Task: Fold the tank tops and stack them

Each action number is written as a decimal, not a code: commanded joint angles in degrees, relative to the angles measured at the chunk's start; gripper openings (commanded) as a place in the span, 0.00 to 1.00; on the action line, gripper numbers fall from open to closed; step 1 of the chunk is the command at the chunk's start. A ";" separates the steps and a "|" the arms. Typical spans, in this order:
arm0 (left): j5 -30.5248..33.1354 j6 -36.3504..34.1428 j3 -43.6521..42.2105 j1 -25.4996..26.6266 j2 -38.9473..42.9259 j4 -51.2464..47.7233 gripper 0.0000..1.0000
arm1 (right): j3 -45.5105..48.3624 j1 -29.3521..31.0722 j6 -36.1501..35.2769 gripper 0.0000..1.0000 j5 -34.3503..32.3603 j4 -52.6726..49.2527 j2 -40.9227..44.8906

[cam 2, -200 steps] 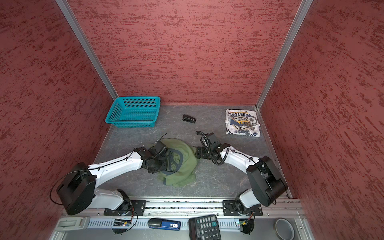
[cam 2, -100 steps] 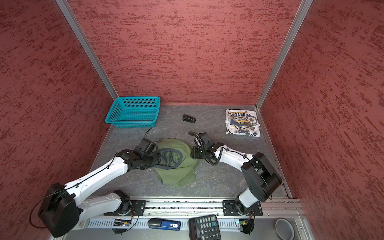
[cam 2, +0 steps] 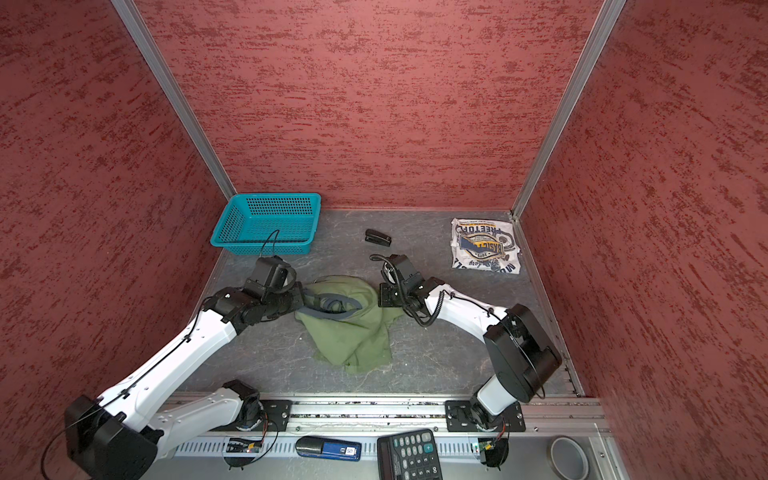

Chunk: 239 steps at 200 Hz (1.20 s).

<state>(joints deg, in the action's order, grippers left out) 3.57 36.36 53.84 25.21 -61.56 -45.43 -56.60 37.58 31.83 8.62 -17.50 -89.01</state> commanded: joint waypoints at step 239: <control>-0.68 -6.86 1.75 -25.12 20.67 -9.33 0.00 | 9.38 2.31 10.48 0.66 9.30 13.30 -1.56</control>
<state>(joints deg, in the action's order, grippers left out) 7.11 30.17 55.81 2.59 -41.25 -55.24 -48.53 38.83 36.32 11.22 -14.83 -89.03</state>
